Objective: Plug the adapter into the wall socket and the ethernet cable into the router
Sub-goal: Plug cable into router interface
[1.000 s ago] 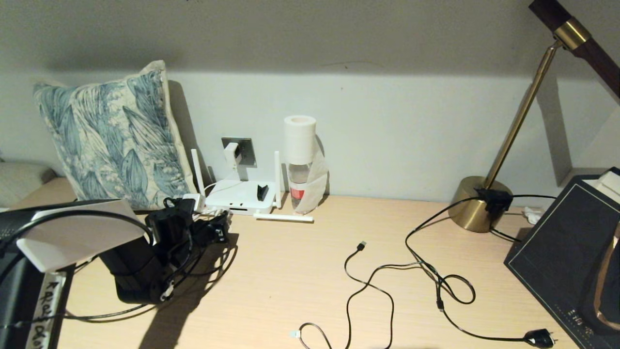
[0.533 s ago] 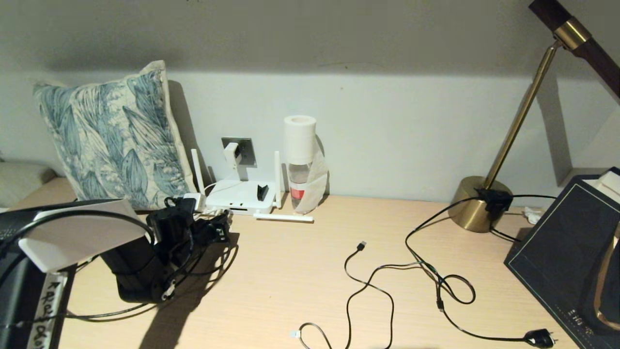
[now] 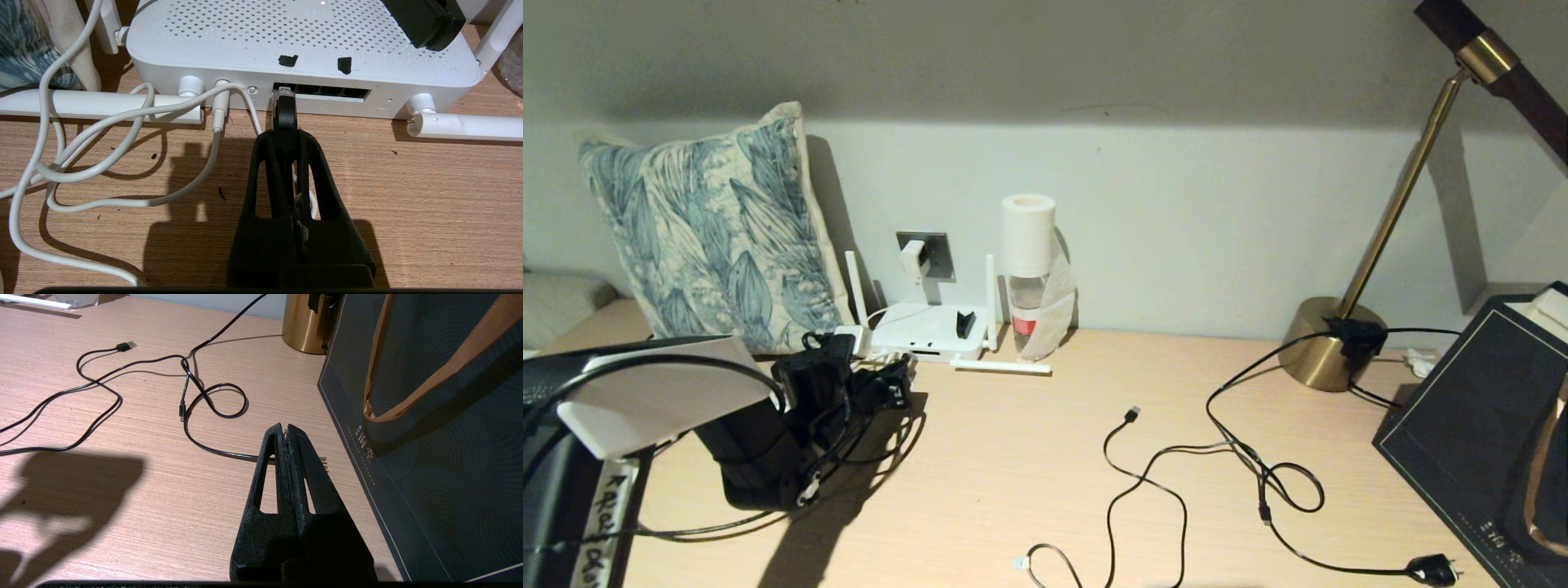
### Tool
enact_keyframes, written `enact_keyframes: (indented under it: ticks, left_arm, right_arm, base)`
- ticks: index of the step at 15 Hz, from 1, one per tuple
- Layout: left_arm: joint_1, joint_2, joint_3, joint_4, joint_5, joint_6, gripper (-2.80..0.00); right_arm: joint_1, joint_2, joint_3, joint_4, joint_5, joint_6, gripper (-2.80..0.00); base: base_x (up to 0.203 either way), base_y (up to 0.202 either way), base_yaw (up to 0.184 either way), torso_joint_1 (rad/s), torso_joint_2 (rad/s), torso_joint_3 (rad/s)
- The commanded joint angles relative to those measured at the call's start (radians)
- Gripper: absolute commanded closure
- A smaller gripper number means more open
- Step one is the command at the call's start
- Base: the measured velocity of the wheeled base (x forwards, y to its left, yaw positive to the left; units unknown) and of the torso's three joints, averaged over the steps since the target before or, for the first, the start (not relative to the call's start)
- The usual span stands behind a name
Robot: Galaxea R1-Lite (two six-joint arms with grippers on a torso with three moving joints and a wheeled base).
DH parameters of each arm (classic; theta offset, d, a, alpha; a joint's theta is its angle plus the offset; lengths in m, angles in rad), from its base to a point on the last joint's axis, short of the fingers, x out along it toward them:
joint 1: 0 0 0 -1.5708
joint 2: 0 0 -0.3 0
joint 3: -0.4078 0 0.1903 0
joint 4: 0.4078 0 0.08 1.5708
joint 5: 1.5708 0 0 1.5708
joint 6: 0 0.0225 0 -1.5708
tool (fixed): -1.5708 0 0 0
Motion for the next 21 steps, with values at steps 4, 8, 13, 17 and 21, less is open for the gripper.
enact_keyframes:
  ticks: [4,8,13,17,21]
  left_arm:
    - [0.001,0.002,0.0,-0.007,-0.001,-0.001,0.0]
    - [0.0,0.011,-0.01,-0.007,-0.001,-0.001,0.0]
    - [-0.001,0.013,-0.015,-0.007,-0.001,-0.001,0.0]
    - [-0.002,0.013,-0.017,-0.007,-0.001,0.0,0.0]
    - [-0.004,0.013,-0.023,-0.006,0.001,0.001,0.0]
  right_arm:
    - [0.001,0.001,0.0,0.0,0.0,-0.001,0.0]
    - [0.0,0.0,0.001,0.0,0.0,-0.001,0.0]
    - [0.0,0.0,0.001,0.0,-0.001,-0.001,0.0]
    - [0.001,0.0,0.0,0.0,-0.001,-0.001,0.0]
    - [0.0,0.001,0.0,0.0,0.0,-0.001,0.0]
  base:
    - [0.0,0.0,0.0,0.0,0.0,0.0]
    - [0.0,0.0,0.0,0.0,0.0,0.0]
    - [0.0,0.0,0.0,0.0,0.0,0.0]
    - [0.0,0.0,0.0,0.0,0.0,0.0]
    - [0.0,0.0,0.0,0.0,0.0,0.0]
